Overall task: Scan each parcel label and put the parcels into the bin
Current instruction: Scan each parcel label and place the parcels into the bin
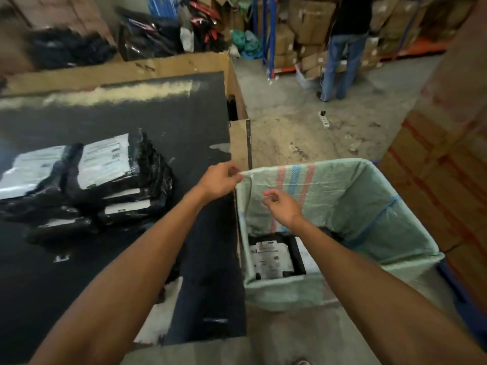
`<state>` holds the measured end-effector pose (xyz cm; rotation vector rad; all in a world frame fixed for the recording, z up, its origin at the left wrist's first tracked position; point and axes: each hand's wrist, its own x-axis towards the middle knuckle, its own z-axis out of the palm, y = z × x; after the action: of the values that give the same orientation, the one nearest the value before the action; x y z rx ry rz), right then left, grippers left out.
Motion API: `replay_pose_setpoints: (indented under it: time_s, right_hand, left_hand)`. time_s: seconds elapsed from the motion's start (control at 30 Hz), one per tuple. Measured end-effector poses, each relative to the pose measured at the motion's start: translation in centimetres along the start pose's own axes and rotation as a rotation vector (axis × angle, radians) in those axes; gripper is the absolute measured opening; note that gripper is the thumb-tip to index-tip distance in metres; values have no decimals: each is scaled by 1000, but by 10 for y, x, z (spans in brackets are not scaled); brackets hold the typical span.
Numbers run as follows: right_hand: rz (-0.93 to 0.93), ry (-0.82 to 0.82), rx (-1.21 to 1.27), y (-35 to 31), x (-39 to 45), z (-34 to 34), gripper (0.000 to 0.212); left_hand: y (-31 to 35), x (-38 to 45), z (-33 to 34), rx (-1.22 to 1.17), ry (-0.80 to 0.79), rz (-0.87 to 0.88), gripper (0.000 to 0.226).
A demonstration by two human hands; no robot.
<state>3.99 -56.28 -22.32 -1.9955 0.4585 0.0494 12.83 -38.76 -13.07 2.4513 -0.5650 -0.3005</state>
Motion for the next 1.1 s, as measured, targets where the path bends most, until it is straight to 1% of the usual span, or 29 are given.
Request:
replay_pose_setpoints:
  time_s: [0.07,0.13,0.23,0.3,0.37,0.4,0.43,0.47,0.53,0.57,0.6,0.67,0.7,0.73,0.77,0.83,0.87,0.97,1.03,1.1]
  right_hand:
    - [-93,-2,78,-29,-15,15,24]
    - [-126,-41,157,-54,-29,28,19]
    - [-152,-131,195,-88,-57,62,12]
    - [-135,-221,166,-107,-74,84,16]
    - [-65,-313,113,-121,-93,110,39]
    - [-24,-351,70,-127,-102,124,52]
    - [11,-379,30,-132,-110,136,61]
    - [36,-394,8,-136,-118,150,63]
    - [78,-363,14,-142,-130,173,59]
    - [98,-319,-6,-144,-134,183,59]
    - [113,-269,-62,-143,-135,189,59]
    - [130,-180,-199,-146,-137,200,54]
    - [144,-153,-227,-147,-139,203,52]
    - [155,-132,-233,-148,-140,205,49]
    - [165,-118,-228,-149,-141,206,47]
    - [187,-106,-151,-146,-141,208,36]
    - [201,-101,-55,-145,-140,208,29]
    - [281,-60,302,-144,-141,204,17]
    - [313,7,450,-145,-141,199,14]
    - [304,94,599,-148,-139,192,11]
  left_hand:
    - [2,-24,-27,24,82,106,22]
    - [-1,-43,-52,-7,181,170,18]
    - [-31,-76,-92,-107,419,197,14]
    - [-57,-94,-108,-198,622,132,11]
    - [-85,-114,-115,-301,780,-6,8]
    - [-98,-123,-116,-375,827,-97,9]
    - [-108,-129,-116,-459,848,-197,11]
    - [-117,-134,-117,-537,854,-304,15]
    - [-126,-136,-119,-737,853,-475,27]
    - [-127,-135,-124,-888,857,-549,40]
    - [-124,-134,-129,-1054,856,-635,58]
    - [-124,-134,-145,-1327,802,-799,92]
    - [-125,-135,-151,-1426,759,-840,100]
    - [-127,-135,-156,-1506,712,-838,98]
    - [-130,-135,-160,-1563,668,-795,86]
    - [-136,-136,-165,-1596,587,-724,56]
    - [-139,-135,-167,-1583,541,-709,54]
    - [-142,-140,-171,-1475,407,-734,60]
    - [-141,-147,-172,-1379,268,-763,51]
    - [-143,-154,-170,-1327,135,-762,43]
